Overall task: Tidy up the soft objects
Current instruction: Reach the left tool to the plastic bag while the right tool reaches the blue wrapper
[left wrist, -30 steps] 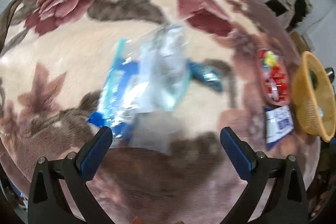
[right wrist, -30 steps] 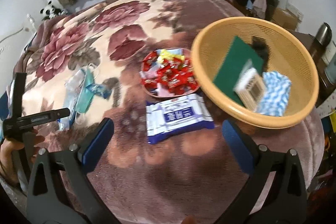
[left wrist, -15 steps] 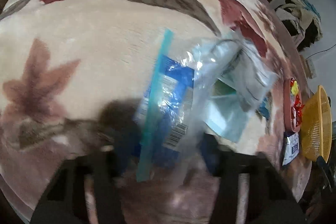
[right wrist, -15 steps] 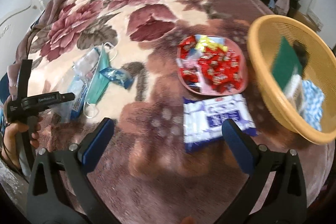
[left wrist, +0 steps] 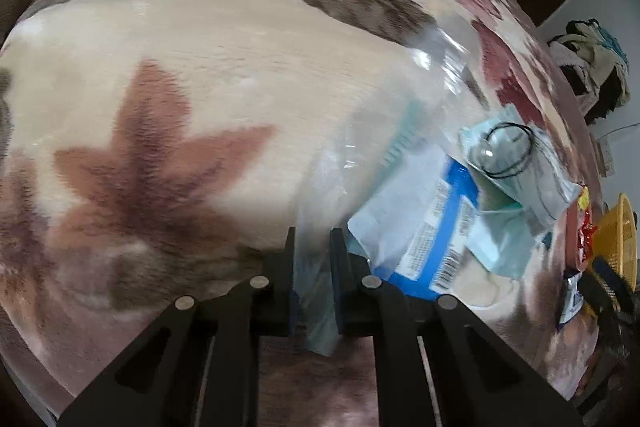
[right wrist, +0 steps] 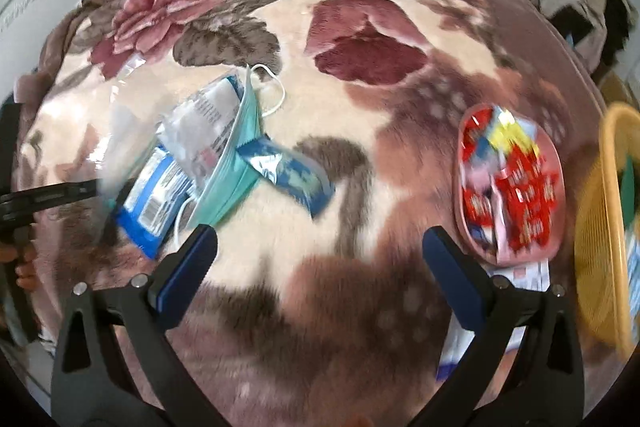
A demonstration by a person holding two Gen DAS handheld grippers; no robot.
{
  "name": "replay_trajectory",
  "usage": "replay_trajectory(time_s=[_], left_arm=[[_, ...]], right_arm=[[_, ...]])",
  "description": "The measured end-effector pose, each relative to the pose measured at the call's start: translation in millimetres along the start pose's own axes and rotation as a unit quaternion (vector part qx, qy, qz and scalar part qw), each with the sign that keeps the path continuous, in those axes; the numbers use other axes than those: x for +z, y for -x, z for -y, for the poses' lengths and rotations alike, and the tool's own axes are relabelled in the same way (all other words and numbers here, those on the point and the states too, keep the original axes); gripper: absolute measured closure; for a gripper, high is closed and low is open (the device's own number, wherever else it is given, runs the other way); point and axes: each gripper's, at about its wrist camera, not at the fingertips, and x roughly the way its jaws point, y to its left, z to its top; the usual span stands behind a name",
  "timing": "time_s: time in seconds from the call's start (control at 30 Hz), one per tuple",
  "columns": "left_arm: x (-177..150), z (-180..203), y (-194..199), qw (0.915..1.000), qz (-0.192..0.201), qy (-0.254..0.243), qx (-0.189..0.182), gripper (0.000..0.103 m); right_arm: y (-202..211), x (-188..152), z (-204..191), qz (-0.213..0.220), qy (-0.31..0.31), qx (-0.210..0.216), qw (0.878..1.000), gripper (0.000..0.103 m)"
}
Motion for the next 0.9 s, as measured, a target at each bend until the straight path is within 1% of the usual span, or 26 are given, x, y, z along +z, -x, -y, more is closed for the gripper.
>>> replay_trajectory(time_s=[0.07,0.1,0.23,0.27,0.3,0.33,0.37,0.4,0.43,0.47,0.5,0.53,0.63,0.7,0.77,0.83,0.9], left_arm=[[0,-8,0,1.0,-0.002,0.004,0.002,0.091],[1,-10,-1,1.0,-0.004,0.005,0.0,0.091],[1,-14,-2,0.9999,-0.004,0.004,-0.011,0.091],[3,-14,-2,0.9999,-0.001,0.004,-0.012,0.089],[4,-14,-1,0.9999,0.0,0.004,-0.012,0.083],[5,-14,0,0.9999,0.001,0.003,-0.011,0.071],[4,-15,2,0.9999,0.003,0.003,-0.012,0.065],[4,-15,4,0.9999,0.005,0.004,-0.012,0.053],[6,-16,6,0.9999,0.007,0.005,-0.013,0.042],[7,-15,9,0.9998,0.011,0.007,-0.017,0.037],[7,-14,13,0.9996,0.016,0.006,-0.023,0.029],[7,-12,17,0.9994,0.021,0.004,-0.029,0.024],[9,2,25,0.9987,0.033,-0.018,-0.035,0.02],[11,16,24,0.9978,0.036,-0.044,-0.033,0.018],[15,27,18,0.9971,0.029,-0.063,-0.032,0.018],[18,37,6,0.9964,0.011,-0.076,-0.034,0.018],[19,43,-7,0.9956,-0.007,-0.081,-0.046,0.018]], right_arm=[[-11,8,-4,-0.008,0.019,-0.005,1.0,0.0],[-22,12,-7,-0.017,0.034,-0.013,0.999,0.0],[-53,24,-14,-0.053,0.066,-0.023,0.996,0.001],[-58,26,-15,-0.056,0.069,-0.022,0.996,0.001],[-61,28,-17,-0.057,0.072,-0.019,0.996,0.003],[-64,29,-18,-0.058,0.074,-0.015,0.995,0.009],[-66,30,-18,-0.061,0.076,-0.013,0.995,0.032],[-70,30,-19,-0.073,0.08,-0.015,0.994,0.058],[-72,29,-19,-0.078,0.082,-0.017,0.993,0.063],[-71,28,-20,-0.076,0.083,-0.016,0.994,0.066],[-68,27,-19,-0.072,0.08,-0.007,0.994,0.071],[-64,26,-16,-0.067,0.069,0.003,0.995,0.071],[-54,22,-4,-0.062,0.018,0.045,0.997,0.071],[-50,18,1,-0.062,-0.004,0.06,0.996,0.071],[-47,14,2,-0.062,-0.011,0.065,0.996,0.071],[-45,11,3,-0.063,-0.018,0.072,0.995,0.071],[-44,10,4,-0.063,-0.021,0.075,0.995,0.071]])
